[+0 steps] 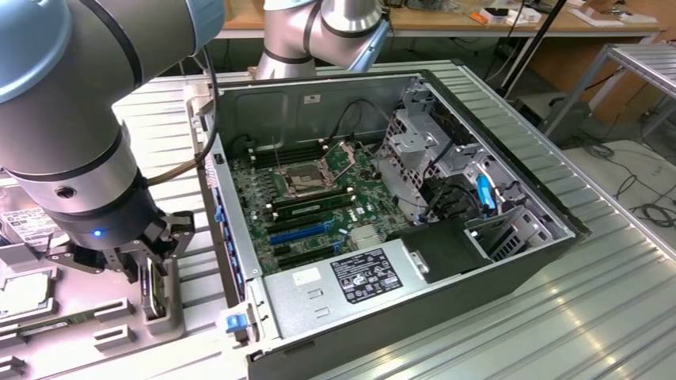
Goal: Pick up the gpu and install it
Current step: 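Pick up the gpu and move the gpu toward the slot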
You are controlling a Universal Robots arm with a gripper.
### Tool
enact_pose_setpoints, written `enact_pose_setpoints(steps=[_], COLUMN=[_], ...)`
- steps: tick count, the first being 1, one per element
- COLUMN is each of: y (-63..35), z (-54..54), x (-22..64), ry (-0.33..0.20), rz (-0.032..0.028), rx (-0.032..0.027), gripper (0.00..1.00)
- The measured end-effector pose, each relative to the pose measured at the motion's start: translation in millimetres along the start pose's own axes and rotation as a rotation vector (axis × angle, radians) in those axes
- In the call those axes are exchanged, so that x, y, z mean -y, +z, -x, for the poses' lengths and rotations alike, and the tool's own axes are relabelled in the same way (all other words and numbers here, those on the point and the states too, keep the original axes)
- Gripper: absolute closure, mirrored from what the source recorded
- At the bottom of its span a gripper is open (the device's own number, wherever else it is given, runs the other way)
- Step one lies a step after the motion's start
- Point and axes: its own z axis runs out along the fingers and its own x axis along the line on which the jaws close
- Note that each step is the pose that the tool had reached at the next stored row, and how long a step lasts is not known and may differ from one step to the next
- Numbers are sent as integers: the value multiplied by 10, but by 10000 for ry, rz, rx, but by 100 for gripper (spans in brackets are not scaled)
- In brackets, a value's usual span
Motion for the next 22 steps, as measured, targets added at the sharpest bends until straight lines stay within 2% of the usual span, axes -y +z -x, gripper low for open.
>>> enact_pose_setpoints(steps=[11,12,13,22], y=[10,10,10,10], z=[-2,-2,-2,-2], x=[1,1,1,1], ry=[0,0,0,0], rz=[1,1,1,1], rx=[1,1,1,1], gripper=[60,62,69,73])
